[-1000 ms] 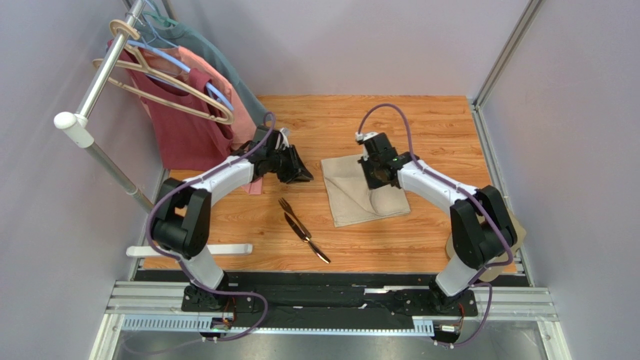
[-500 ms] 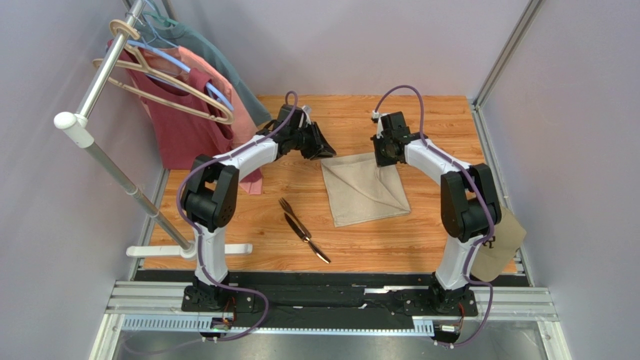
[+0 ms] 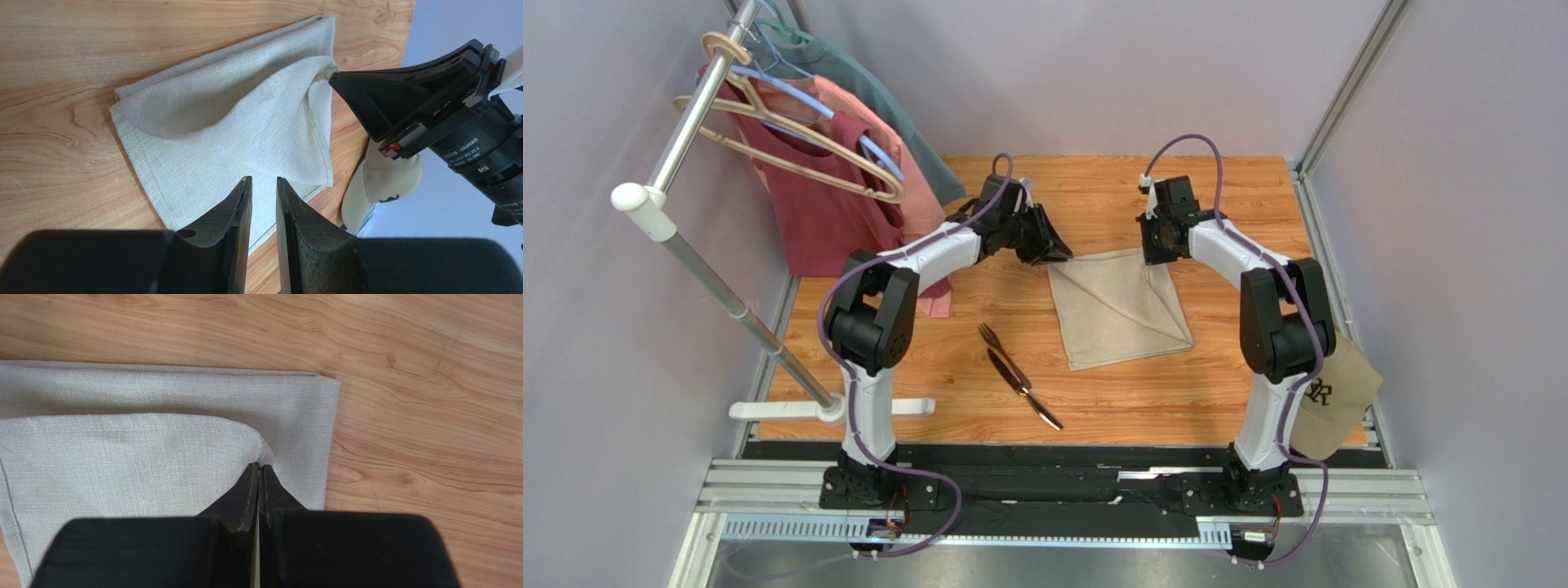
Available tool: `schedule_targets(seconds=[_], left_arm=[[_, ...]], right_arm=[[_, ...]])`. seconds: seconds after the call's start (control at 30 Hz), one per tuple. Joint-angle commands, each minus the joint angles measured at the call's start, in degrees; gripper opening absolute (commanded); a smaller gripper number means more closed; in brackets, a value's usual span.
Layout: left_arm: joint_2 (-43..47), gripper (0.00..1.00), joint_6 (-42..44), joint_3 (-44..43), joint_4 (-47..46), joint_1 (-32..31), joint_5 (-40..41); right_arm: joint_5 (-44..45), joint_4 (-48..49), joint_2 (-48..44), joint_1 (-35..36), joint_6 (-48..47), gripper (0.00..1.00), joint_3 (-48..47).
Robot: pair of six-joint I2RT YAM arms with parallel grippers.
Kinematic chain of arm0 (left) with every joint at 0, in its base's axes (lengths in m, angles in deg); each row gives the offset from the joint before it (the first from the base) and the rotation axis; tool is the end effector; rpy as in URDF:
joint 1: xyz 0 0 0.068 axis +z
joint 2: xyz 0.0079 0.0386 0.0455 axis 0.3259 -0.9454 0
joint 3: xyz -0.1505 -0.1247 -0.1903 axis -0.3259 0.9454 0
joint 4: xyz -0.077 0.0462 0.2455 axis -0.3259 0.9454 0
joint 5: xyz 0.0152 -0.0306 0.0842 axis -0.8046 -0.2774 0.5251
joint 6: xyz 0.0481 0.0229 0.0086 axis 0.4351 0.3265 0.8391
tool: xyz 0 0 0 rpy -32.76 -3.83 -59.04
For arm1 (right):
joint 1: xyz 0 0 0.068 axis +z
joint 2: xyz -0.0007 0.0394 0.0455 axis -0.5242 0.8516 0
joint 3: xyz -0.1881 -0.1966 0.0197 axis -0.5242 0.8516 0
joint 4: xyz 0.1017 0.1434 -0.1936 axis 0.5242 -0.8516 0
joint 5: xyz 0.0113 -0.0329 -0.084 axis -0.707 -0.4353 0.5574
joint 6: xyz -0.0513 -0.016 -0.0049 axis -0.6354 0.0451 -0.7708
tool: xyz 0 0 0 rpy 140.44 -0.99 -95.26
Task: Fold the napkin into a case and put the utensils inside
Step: Fold the top corner of the square-folded napkin at the center of the board.
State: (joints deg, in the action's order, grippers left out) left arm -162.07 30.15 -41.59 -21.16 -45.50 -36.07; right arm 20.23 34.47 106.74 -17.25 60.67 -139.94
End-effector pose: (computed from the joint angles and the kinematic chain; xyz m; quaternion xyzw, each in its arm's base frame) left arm 0.4013 -0.2176 0.2066 -0.1013 0.8851 -0.4163 0.1818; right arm 0.4038 0.1044 0.1954 -0.1138 0.9499 0.0524 0.2862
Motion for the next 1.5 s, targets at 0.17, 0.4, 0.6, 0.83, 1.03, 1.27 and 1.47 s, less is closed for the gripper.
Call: schedule_targets(seconds=[0.17, 0.4, 0.6, 0.83, 1.03, 1.27, 1.47], left_arm=[[-0.7, 0.29, 0.1, -1.8, -0.8, -0.7, -0.3], [-1.2, 0.29, 0.1, -2.1, -1.0, -0.9, -0.7], [-2.0, 0.29, 0.2, -3.1, -0.7, -1.4, -1.1], [-2.9, 0.29, 0.0, -3.9, -0.7, -1.7, -1.3], [-4.1, 0.29, 0.0, -5.0, -0.7, -1.9, -1.8], [-5.3, 0.29, 0.0, -6.2, -0.8, -2.3, -2.2], [-4.8, 0.29, 0.5, -6.3, -0.4, -2.3, -2.4]], right_arm=[[-1.3, 0.8, 2.2, -1.9, -0.9, 0.0, -4.6], [-1.7, 0.7, 3.6, -2.2, -0.9, 0.02, -5.7], [-1.0, 0.4, 4.1, -2.8, -0.9, 0.04, -6.1], [-0.6, 0.3, 5.0, -3.5, -0.9, 0.05, -7.0], [-0.6, 0.5, 6.0, -3.9, -0.9, 0.11, -7.6], [3.4, -2.8, 4.7, -5.1, 1.4, 0.2, -10.5], [-4.8, -4.6, 3.8, -6.0, 4.9, 0.33, -10.3]])
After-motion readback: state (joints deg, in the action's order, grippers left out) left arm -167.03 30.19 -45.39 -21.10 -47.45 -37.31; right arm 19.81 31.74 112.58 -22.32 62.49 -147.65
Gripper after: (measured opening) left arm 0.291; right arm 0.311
